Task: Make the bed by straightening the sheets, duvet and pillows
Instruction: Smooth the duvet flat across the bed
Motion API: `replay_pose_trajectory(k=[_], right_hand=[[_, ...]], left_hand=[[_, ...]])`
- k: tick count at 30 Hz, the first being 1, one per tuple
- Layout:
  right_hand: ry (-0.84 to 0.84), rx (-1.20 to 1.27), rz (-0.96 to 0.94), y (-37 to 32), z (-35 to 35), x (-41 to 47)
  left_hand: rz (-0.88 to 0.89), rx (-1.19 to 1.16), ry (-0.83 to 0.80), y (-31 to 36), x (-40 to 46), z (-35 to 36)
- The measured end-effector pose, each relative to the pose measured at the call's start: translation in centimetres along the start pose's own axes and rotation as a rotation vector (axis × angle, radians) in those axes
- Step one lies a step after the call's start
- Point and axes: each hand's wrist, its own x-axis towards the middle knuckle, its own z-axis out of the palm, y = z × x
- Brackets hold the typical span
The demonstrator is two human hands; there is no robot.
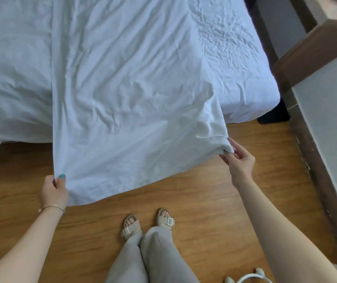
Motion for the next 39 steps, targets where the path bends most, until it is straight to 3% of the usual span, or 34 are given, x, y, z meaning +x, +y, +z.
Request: replay_pose_trajectory(k=[6,12,15,19,23,26,30,35,39], right_hand=[[-0.009,-0.269,-0.136,-0.7,2.2,0.4],[-0.054,-0.395,-0.189,-0.3,2.5,0.2],[0.021,-0.397,-0.169,0.2,2.1,0.0],[0.116,-0.451,-0.129,1.3,0.1,-0.3],[0.142,-0.391,-0.080,1.6,-0.7,-0.1],[0.051,-0.319,-0.116,1.2,-0.7,-0.3],[-0.012,-0.437,-0.243,1.8,-1.9,-1.4],[-0.081,-0.313,0.060,2.3,-4.1,-0.3],[-0.063,-0.475,0.047,2.0,-3.5,1.3]], left_hand=[[0.026,-0.012,0.027,0.6,-0.3,0.6],[0.046,-0.014,0.106,1.9,-1.9,0.9],[0.051,-0.007,0.125,1.7,-2.0,0.9],[0.054,-0.029,0.049,1.2,-2.5,1.0],[0.042,-0.055,0.094,1.1,-2.9,0.8],[0.030,-0.075,0.085,1.2,-2.9,0.6],[0.040,-0.048,-0.055,0.8,-2.9,0.4],[-0.036,0.041,-0.098,-0.3,-2.9,-0.9],[0.018,0.224,-0.066,-1.6,-1.7,-1.1]])
